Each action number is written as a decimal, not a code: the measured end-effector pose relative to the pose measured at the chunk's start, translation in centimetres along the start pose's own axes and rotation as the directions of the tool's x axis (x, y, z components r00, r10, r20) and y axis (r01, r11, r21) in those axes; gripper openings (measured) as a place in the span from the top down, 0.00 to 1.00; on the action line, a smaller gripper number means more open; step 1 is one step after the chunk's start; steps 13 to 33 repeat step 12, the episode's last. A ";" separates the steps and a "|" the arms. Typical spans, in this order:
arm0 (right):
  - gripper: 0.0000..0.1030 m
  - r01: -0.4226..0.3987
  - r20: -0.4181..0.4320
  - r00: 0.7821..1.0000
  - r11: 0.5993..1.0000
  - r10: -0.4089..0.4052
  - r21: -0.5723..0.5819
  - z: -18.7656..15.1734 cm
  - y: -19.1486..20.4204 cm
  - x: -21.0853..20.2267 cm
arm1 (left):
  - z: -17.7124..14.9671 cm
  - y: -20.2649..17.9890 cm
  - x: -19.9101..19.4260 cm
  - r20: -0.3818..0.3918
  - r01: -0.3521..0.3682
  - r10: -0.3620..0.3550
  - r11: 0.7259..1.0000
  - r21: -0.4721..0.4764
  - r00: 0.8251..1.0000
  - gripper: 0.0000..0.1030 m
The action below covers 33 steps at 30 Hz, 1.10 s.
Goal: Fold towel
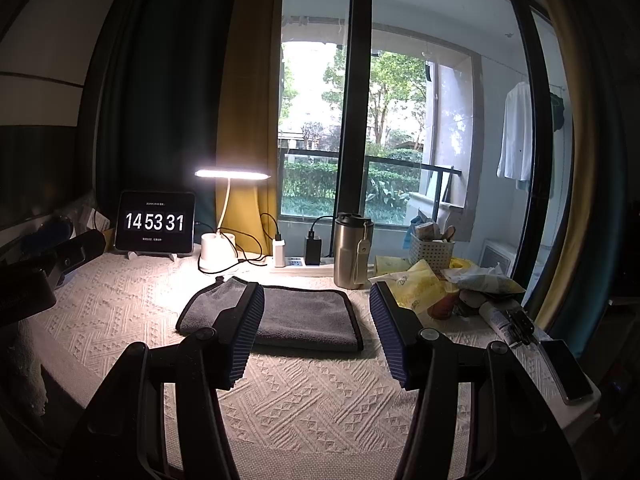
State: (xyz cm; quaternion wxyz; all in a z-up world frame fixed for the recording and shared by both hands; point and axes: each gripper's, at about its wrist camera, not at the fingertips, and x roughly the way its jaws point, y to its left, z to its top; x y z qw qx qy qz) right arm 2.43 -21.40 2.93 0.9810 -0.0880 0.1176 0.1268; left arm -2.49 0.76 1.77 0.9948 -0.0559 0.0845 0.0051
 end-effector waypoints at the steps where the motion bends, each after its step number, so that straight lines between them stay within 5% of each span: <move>1: 0.44 -0.001 0.000 1.000 1.000 0.001 0.001 0.0 0.0 0.0 | 0.0 0.0 0.0 0.001 0.000 0.000 1.000 0.000 1.000 0.12; 33: 0.44 -0.012 0.006 1.000 1.000 0.012 0.002 0.0 0.2 0.0 | -0.5 -0.1 0.3 -0.013 0.012 -0.012 1.000 -0.008 1.000 0.12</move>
